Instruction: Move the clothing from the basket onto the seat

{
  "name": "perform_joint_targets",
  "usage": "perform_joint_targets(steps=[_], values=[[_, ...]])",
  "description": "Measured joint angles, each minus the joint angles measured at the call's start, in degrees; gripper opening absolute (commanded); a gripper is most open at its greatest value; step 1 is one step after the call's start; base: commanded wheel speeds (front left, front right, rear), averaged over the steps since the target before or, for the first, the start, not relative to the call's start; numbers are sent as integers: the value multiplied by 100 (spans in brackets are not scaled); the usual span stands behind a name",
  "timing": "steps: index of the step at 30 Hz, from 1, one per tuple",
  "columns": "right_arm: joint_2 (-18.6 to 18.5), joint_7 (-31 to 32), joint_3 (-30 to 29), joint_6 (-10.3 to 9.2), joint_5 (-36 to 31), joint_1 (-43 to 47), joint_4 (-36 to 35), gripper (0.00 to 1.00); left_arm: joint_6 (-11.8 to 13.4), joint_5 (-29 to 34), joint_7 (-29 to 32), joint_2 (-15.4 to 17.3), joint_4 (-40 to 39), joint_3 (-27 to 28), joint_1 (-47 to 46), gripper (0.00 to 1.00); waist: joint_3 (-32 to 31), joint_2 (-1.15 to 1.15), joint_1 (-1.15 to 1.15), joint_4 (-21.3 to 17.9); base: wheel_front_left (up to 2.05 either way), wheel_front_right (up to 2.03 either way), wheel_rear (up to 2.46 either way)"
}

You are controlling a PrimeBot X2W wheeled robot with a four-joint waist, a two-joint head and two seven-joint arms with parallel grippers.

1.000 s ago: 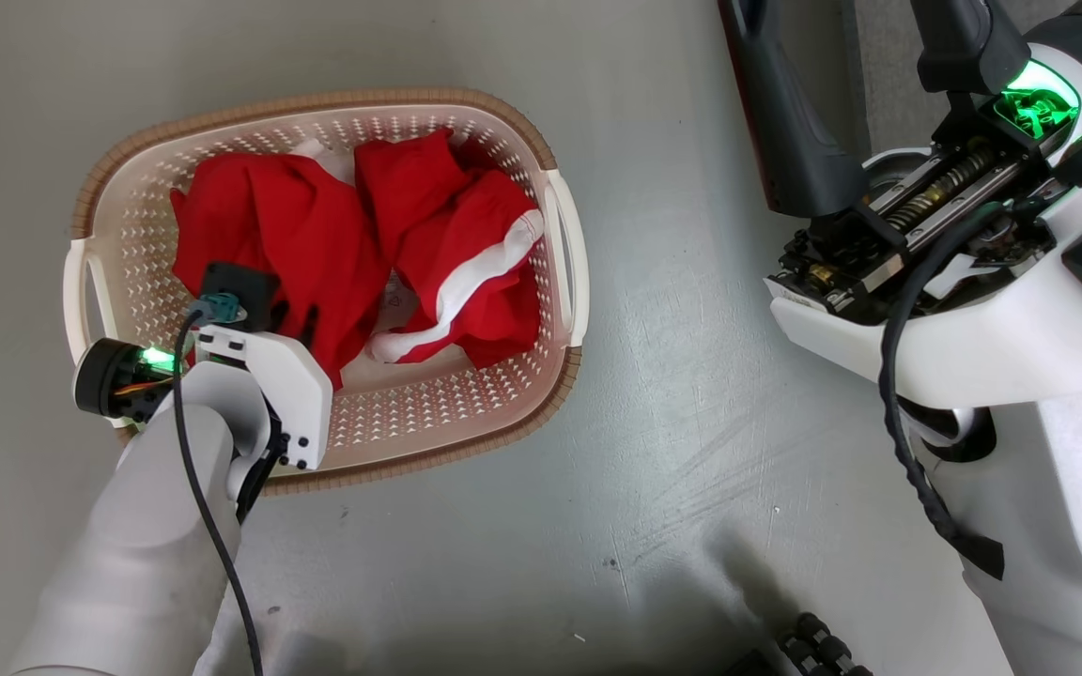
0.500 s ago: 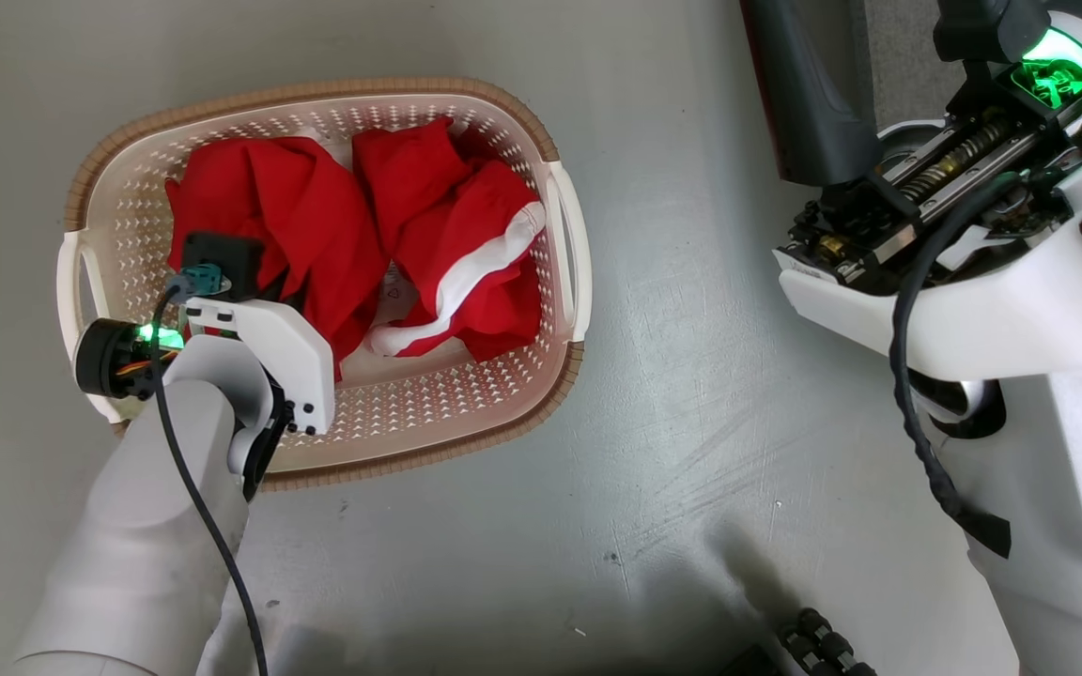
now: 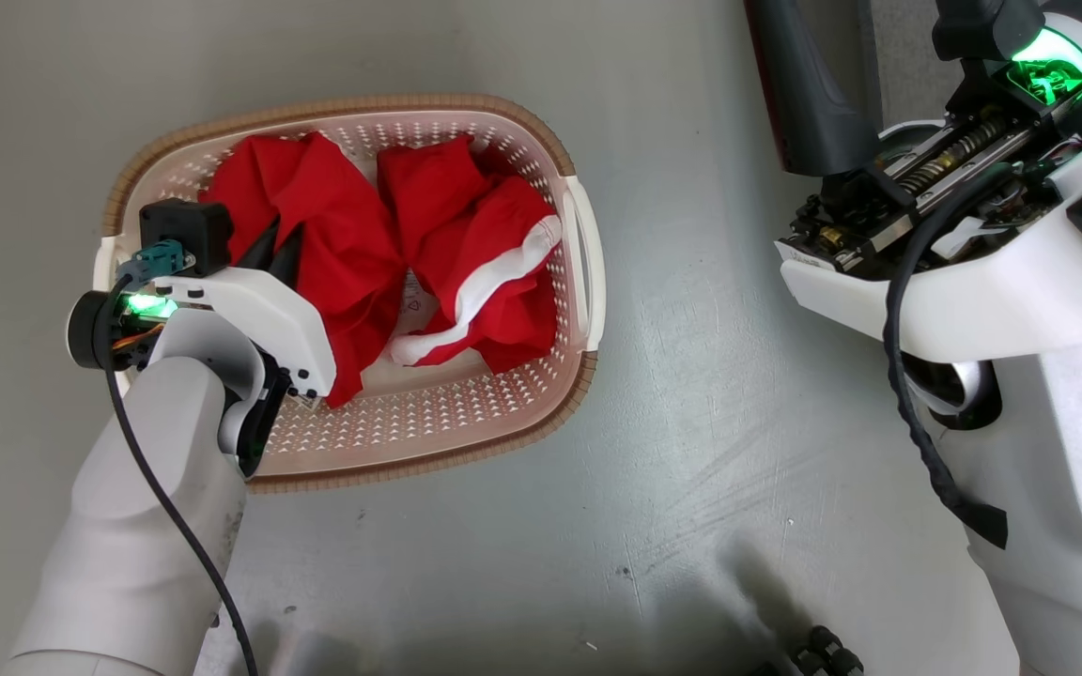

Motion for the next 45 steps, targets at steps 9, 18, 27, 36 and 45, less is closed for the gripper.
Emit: perform_joint_targets(steps=[9, 18, 27, 36, 45], values=[[-1, 0, -4, 0, -69, -21, 73, 100, -60, -102, -247, -27, -343, 68, 133, 0, -204, 0, 0, 104, 0, 0, 0], [-3, 0, 26, 0, -113, -22, 216, 100, -91, -127, -533, -31, -728, 67, 293, 0, -467, 0, 0, 209, 0, 0, 0], [-5, 0, 20, 0, -204, 30, 438, 100, -135, -165, -911, -32, -1044, 124, 570, 0, -793, 0, 0, 310, 0, 0, 0], [-7, 0, -47, 0, -263, 363, 670, 100, -142, -271, -1105, -5, -1399, 258, 754, 0, -1186, 0, 0, 414, 0, 0, 0], [-5, 0, -142, 0, -264, 750, 960, 100, -143, -314, -1156, -12, -1766, 333, 990, 0, -1706, 0, 0, 534, 0, 0, 0]])
